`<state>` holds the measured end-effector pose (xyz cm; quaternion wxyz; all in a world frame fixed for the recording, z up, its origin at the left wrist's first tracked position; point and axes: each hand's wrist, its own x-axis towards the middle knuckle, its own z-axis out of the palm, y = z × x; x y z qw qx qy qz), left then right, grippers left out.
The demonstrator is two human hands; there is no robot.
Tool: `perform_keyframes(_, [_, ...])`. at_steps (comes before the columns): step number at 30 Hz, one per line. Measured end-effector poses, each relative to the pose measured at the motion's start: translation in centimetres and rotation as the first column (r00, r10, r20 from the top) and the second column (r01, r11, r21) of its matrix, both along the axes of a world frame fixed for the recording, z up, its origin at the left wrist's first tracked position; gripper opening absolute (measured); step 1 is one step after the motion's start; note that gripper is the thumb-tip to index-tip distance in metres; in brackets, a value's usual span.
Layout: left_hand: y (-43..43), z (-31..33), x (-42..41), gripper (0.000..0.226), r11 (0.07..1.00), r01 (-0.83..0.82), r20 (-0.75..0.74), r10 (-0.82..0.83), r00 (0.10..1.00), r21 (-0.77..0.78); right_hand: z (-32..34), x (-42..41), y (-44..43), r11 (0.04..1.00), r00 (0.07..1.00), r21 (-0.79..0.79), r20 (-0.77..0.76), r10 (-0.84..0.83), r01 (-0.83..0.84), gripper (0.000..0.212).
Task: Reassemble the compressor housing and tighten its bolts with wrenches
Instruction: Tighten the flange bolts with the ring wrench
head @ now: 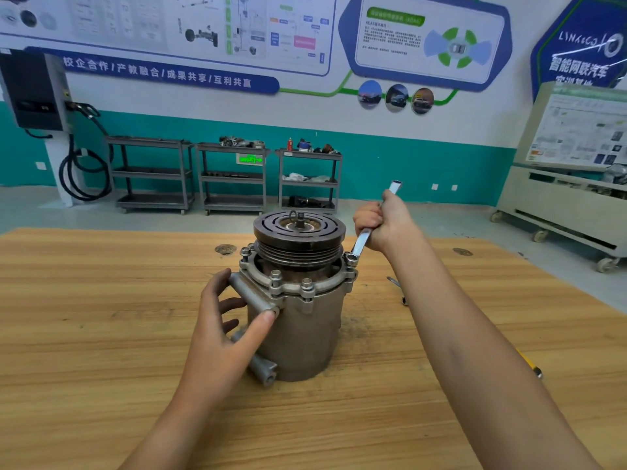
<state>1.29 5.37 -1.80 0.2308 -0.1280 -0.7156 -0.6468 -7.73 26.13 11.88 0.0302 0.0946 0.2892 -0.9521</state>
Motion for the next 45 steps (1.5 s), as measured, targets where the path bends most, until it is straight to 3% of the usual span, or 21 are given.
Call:
perform_keyframes(6, [-0.1, -0.1, 0.0, 0.067, 1.000, -0.009, -0.016, 0.009, 1.000, -0.013, -0.1, -0.8, -1.3, 0.974, 0.992, 0.189, 0.019, 0.123, -0.125, 0.050])
perform_keyframes(10, [-0.1, 0.0, -0.1, 0.067, 1.000, -0.005, -0.016, 0.004, 1.000, -0.020, -0.2, -0.7, -1.1, 0.977, 0.994, 0.182, 0.028, 0.104, -0.108, 0.046])
perform_keyframes(19, [0.0, 0.0, 0.0, 0.074, 1.000, 0.008, -0.008, -0.008, 1.000, 0.005, -1.8, 0.9, 0.5, 0.982, 0.985, -0.081, 0.011, -0.169, 0.170, 0.044])
perform_keyframes(24, [0.1, 0.0, 0.0, 0.071, 1.000, 0.013, -0.001, -0.013, 1.000, 0.013, -3.9, 4.1, 0.9, 0.866, 0.887, -0.224, -0.012, -0.462, 0.448, 0.031])
perform_keyframes(29, [0.1, 0.2, 0.2, 0.068, 1.000, 0.010, 0.004, -0.011, 1.000, 0.019, -7.0, 7.0, 0.1, 0.747, 0.814, -0.378, 0.031, -0.580, 0.547, 0.033])
perform_keyframes(32, [0.1, 0.2, 0.2, 0.065, 1.000, 0.012, 0.007, -0.013, 1.000, 0.019, -6.4, 7.5, -0.2, 0.728, 0.753, -0.311, -0.057, -0.656, 0.610, 0.029])
perform_keyframes(35, [0.1, 0.2, 0.1, 0.068, 1.000, 0.010, 0.006, -0.011, 1.000, 0.019, -4.9, 7.4, -0.2, 0.732, 0.703, -0.149, -0.203, -0.681, 0.665, 0.023])
perform_keyframes(39, [0.1, 0.0, 0.1, 0.078, 1.000, 0.008, 0.001, -0.008, 1.000, 0.017, -3.4, 6.4, -0.1, 0.722, 0.692, 0.037, -0.322, -0.646, 0.691, 0.016])
perform_keyframes(42, [0.1, 0.0, 0.1, 0.077, 1.000, 0.010, 0.004, -0.011, 1.000, 0.016, -3.2, 6.0, -0.2, 0.727, 0.696, 0.059, -0.350, -0.627, 0.684, 0.015])
perform_keyframes(45, [0.1, 0.1, 0.1, 0.078, 1.000, 0.009, 0.008, -0.009, 1.000, 0.013, -4.1, 7.0, -0.4, 0.712, 0.641, 0.010, -0.446, -0.625, 0.702, 0.016])
